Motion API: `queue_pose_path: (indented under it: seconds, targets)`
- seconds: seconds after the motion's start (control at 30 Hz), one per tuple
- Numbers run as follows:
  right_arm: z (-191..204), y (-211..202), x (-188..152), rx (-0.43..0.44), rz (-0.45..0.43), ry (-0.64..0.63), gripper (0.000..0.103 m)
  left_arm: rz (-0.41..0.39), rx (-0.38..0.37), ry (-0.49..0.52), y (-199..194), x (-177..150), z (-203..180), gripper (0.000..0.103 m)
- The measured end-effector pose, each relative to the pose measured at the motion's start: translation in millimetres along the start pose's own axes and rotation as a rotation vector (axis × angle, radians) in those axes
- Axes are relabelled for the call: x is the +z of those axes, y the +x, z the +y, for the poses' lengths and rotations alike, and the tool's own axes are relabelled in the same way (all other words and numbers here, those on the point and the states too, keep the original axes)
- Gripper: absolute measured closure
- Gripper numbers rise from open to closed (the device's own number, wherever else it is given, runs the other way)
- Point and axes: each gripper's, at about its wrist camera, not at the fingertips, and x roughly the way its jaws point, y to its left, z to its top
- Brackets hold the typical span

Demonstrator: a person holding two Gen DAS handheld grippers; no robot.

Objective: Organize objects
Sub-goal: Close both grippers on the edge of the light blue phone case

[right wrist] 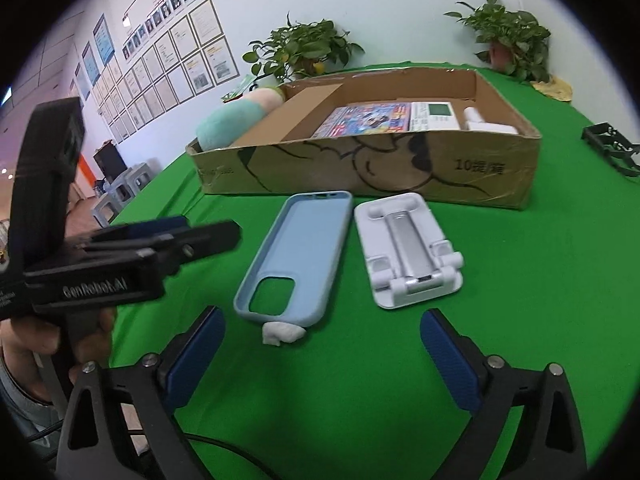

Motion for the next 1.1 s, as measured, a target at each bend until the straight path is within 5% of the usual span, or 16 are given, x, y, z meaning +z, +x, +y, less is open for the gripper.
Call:
queue_pose_path:
  seconds: [0.07,0.33,0.57,0.77,1.1]
  targets:
    - [2.2,4.0,2.7,-0.014,0.009,-0.006,0.023,0.038,-0.019,-0.022,10.1,-1.8,3.4,0.038]
    - [-0.8,22.6,12.6,-0.058,0.054,0.005,0.068,0.109,-0.013,-0.048,32.9,-1.6,8.3,0.067]
    - [8.1,36.4,9.6,-0.045,0.1,-0.009,0.087,0.137,0.007,-0.05,40.6,-2.2,9.9,0.082]
    - [8.4,38.4,7.3,-0.054,0.112,-0.014,0.092,0.141,0.001,-0.04,42.4,-2.7,3.4,0.097]
    - [23.6,26.9,5.8,-0.055,0.068,-0.034,0.094,0.05,0.031,-0.041,9.8,1.2,-0.3,0.1]
